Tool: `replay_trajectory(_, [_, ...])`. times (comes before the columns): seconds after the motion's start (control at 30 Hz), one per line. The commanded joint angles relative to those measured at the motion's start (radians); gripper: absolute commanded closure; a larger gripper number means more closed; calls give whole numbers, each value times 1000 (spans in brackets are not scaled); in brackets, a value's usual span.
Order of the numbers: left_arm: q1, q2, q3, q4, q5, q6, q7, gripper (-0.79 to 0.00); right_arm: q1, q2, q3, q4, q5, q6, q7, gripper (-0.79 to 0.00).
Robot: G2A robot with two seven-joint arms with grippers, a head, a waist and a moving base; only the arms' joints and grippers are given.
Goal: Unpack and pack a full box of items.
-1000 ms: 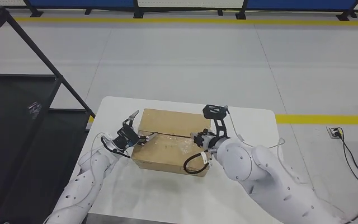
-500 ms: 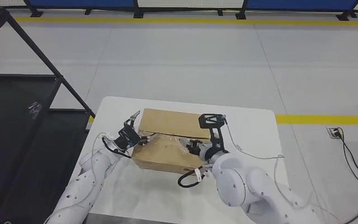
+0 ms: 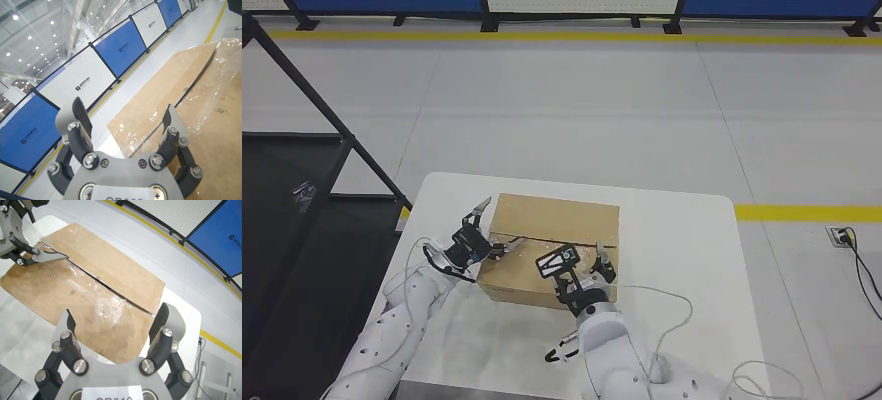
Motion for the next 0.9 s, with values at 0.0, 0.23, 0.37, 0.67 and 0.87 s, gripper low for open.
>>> replay_trajectory(0.0, [1,0,-1,0,0,0,0,-782,7,-20,-14,30,-77,3,57,-785])
replay_trajectory(0.23, [1,1,-2,-1,3,-3,-1,-782,-33,-107,6,117,-252,-71,190,-785])
replay_trajectory(0.37, [1,0,-2,-1,2,-3,0,-779,-72,-154,48,151,-345,-113,233,-785])
replay_trajectory(0.67, [5,0,-1,-6,4,0,-2,-785,-185,-235,152,139,-525,-147,266,-591])
replay_trajectory(0.87, [9,0,0,-12,6,0,-2,-782,-235,-269,188,125,-600,-168,287,-332])
